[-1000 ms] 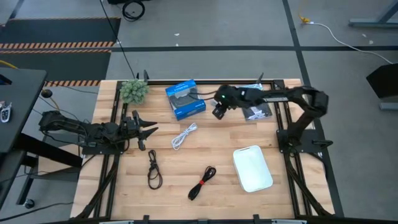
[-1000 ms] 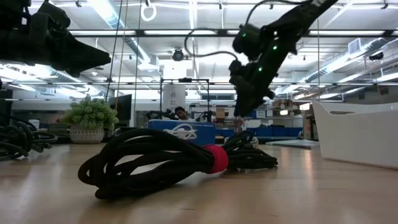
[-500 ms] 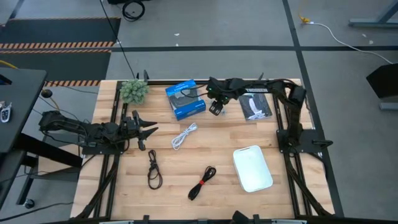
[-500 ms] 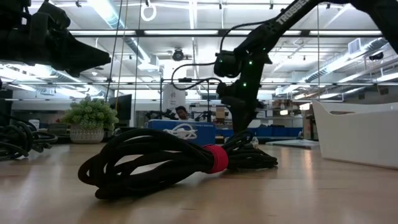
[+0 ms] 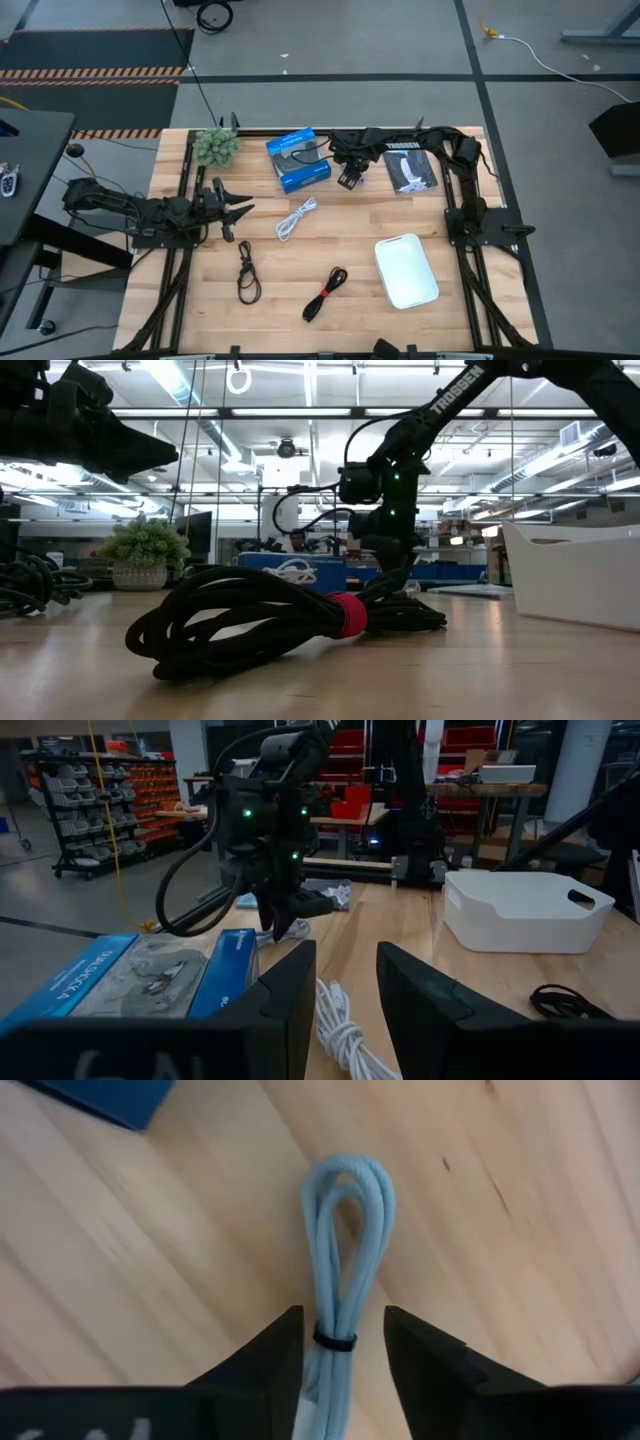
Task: Pick and place USB-C Cables
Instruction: Put the top light blue charger cable into the white bin
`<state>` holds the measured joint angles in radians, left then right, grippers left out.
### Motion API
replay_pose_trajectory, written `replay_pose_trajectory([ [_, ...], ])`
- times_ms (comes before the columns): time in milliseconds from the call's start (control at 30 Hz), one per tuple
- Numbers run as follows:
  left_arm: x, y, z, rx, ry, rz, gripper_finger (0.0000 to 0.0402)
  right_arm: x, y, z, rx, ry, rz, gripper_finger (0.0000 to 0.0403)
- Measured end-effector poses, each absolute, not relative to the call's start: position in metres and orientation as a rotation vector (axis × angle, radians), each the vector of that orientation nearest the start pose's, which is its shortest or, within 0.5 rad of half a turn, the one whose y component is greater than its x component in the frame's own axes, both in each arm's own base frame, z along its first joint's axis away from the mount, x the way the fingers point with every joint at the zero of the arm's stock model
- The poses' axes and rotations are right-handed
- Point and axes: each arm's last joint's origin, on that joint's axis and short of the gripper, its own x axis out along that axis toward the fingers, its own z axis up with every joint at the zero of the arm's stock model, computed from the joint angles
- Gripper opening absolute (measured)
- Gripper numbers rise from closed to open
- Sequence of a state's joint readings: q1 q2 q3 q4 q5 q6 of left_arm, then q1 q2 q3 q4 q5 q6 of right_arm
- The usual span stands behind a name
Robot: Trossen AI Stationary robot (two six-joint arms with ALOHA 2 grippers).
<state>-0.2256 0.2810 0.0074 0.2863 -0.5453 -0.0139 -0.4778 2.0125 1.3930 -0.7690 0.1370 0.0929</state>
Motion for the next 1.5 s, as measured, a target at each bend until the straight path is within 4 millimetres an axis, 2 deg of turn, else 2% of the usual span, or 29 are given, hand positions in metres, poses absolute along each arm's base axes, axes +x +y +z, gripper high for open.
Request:
replay_pose_trajectory([
  [367,0.112,-0.01,0.169,-0.018,-0.014,0.32,0.0117,0.336,-0.178,0.154,0.312,1.409,-0.563,0.0047],
  [600,0.112,-0.01,0.169,-0.019,-0.014,0.32,0.0117,0.333,-0.173,0.158,0.308,1.441,-0.534,0.0027],
  [800,0.111,-0.01,0.169,-0.019,-0.014,0.319,0.0117,0.328,-0.16,0.18,0.304,1.435,-0.528,0.0019],
  [967,0.112,-0.01,0.169,-0.019,-0.014,0.32,0.0117,0.326,-0.134,0.207,0.335,1.391,-0.505,0.0003],
  [1100,0.111,-0.01,0.169,-0.019,-0.014,0.32,0.0117,0.324,-0.111,0.228,0.349,1.351,-0.494,0.0005],
  [1233,0.112,-0.01,0.169,-0.019,-0.014,0.32,0.0117,0.323,-0.103,0.235,0.347,1.323,-0.556,0.0015],
  [1333,0.111,-0.01,0.169,-0.019,-0.014,0.319,0.0117,0.325,-0.11,0.229,0.382,1.321,-0.59,0.003],
  [1500,0.112,-0.01,0.169,-0.019,-0.014,0.319,0.0117,0.333,-0.126,0.208,0.405,1.326,-0.627,0.0073],
])
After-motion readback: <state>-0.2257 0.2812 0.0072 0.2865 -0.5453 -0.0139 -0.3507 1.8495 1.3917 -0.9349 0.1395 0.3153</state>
